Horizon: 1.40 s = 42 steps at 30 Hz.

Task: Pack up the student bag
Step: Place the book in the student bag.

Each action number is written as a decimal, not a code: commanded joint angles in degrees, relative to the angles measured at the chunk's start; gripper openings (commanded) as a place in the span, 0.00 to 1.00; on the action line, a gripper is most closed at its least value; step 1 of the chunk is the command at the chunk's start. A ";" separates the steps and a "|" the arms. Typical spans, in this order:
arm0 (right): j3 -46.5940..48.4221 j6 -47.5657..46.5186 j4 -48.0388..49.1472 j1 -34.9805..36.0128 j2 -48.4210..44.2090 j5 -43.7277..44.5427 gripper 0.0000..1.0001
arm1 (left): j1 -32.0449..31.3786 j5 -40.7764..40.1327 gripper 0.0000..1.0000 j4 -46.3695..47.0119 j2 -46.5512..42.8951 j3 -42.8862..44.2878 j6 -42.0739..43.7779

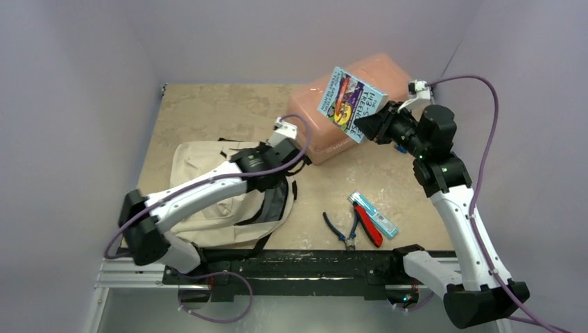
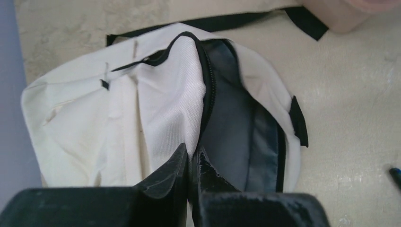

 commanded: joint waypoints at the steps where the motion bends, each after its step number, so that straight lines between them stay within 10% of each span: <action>1: 5.20 -2.18 0.03 0.68 3.21 -16.22 0.00 | 3.98 -8.73 0.00 3.12 -17.43 -3.95 1.82; 15: 1.51 23.30 10.00 18.05 22.09 -30.40 0.00 | 11.04 2.56 0.00 14.11 -36.88 -13.05 9.80; 32: 3.50 52.36 43.95 30.41 43.37 -20.76 0.00 | 11.04 15.05 0.00 15.00 -41.29 -11.86 15.14; 42: 8.66 48.54 49.36 39.97 55.23 -8.16 0.00 | 11.04 17.51 0.00 13.61 -41.54 -10.37 16.61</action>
